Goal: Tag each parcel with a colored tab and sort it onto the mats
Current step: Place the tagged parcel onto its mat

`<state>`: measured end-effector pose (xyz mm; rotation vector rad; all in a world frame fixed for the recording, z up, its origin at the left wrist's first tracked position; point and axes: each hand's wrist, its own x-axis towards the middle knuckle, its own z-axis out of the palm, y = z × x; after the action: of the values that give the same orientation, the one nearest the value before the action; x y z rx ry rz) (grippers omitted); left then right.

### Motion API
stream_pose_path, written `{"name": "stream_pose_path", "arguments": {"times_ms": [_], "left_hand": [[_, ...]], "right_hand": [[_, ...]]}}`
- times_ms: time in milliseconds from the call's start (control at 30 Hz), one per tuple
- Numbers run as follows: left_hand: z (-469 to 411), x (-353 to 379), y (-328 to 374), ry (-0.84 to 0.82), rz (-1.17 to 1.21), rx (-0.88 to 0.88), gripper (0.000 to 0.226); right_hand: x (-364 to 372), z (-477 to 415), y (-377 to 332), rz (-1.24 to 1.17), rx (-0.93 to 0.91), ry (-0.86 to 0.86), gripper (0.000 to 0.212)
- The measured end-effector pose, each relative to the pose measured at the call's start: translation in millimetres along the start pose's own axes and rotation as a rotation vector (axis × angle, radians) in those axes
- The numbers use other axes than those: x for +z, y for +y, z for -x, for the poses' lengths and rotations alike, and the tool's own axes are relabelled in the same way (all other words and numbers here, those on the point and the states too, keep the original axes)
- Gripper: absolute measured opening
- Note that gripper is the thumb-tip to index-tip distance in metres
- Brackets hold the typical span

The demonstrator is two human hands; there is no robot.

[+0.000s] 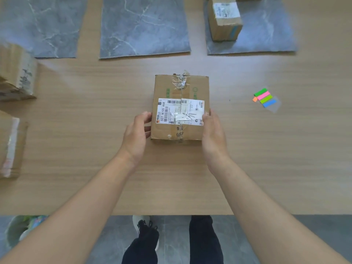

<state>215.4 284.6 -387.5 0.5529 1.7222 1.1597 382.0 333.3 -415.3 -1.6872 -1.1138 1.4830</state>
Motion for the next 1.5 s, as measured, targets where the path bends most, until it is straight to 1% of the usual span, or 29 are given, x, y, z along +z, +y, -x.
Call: {"name": "stream_pose_path", "arguments": {"times_ms": [100,167,233,300,367,433,500,600,700,767,833,967,1067,1133,1200,1300,1367,1500], "left_hand": [[1,7,2,0.049,-0.005,0.0,0.037],[0,13,4,0.117,0.0,0.0,0.034],[-1,23,8,0.191,-0.047,0.095,0.049],[-1,41,18,0.194,-0.08,0.263,0.051],[-1,65,29,0.122,-0.117,0.383,0.047],[-3,97,40,0.009,-0.106,0.418,0.042],[-8,132,43,-0.127,-0.093,0.399,0.04],[-13,181,40,-0.259,-0.093,0.324,0.047],[-22,223,30,-0.327,-0.112,0.221,0.043],[-30,244,22,-0.33,-0.144,0.175,0.045],[-41,261,12,-0.32,-0.173,0.141,0.048],[-56,286,4,-0.311,-0.209,0.131,0.043],[-64,301,3,-0.297,-0.206,0.127,0.048],[-68,307,2,-0.289,-0.203,0.134,0.043],[-70,311,3,-0.284,-0.206,0.141,0.033],[-73,313,4,-0.271,-0.23,0.163,0.031],[-74,313,4,-0.256,-0.285,0.203,0.03],[-77,314,4,-0.212,-0.523,0.358,0.026]], "right_hand": [[-11,-6,4,-0.036,0.005,-0.055,0.059],[-24,-8,1,-0.089,0.037,-0.052,0.056],[-44,-14,0,-0.118,0.012,0.008,0.046],[-69,-27,0,-0.102,-0.049,0.108,0.03],[-99,-45,1,-0.065,-0.086,0.211,0.02],[-128,-65,2,-0.011,-0.114,0.288,0.017],[-153,-84,7,0.044,-0.116,0.35,0.017],[-177,-110,14,0.14,-0.148,0.415,0.02],[-191,-141,21,0.338,-0.286,0.369,0.024],[-197,-159,23,0.479,-0.378,0.301,0.028],[-203,-177,24,0.558,-0.409,0.238,0.031],[-213,-199,19,0.567,-0.357,0.204,0.032],[-216,-206,16,0.57,-0.323,0.201,0.036],[-215,-207,16,0.581,-0.308,0.192,0.039],[-216,-208,13,0.585,-0.283,0.176,0.04],[-218,-211,5,0.557,-0.212,0.147,0.038],[-219,-214,1,0.571,-0.16,0.125,0.036],[-222,-220,-4,0.582,-0.112,0.103,0.026]]}}
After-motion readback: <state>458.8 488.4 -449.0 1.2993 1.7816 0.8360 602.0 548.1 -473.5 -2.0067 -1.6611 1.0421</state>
